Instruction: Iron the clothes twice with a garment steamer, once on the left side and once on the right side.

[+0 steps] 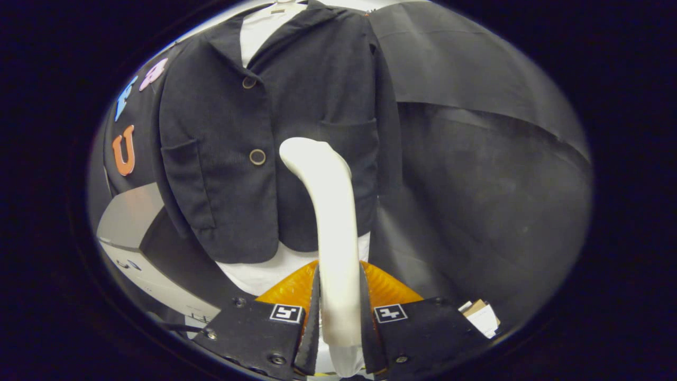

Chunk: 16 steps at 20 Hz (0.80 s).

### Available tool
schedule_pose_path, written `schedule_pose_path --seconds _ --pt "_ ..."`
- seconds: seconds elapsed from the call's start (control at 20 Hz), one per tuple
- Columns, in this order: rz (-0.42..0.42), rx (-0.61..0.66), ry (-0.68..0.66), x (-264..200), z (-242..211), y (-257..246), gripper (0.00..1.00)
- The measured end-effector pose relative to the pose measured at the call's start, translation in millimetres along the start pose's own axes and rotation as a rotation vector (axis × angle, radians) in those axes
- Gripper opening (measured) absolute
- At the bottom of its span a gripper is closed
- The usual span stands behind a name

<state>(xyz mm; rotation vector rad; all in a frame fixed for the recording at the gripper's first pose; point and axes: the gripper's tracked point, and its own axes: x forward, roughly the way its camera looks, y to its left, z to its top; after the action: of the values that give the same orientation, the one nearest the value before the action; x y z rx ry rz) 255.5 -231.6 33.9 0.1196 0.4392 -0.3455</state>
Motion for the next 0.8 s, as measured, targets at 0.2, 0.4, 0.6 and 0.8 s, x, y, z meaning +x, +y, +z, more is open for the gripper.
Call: schedule_pose_path --seconds 0.2,0.4,0.6,0.8 --pt "-0.001 0.010 0.049 8 -26 -2 0.36" --pt "0.000 0.017 0.084 13 -46 0 0.36" --pt "0.003 0.021 0.107 12 -60 3 0.36" --pt "0.006 0.030 0.104 4 -66 5 0.36"
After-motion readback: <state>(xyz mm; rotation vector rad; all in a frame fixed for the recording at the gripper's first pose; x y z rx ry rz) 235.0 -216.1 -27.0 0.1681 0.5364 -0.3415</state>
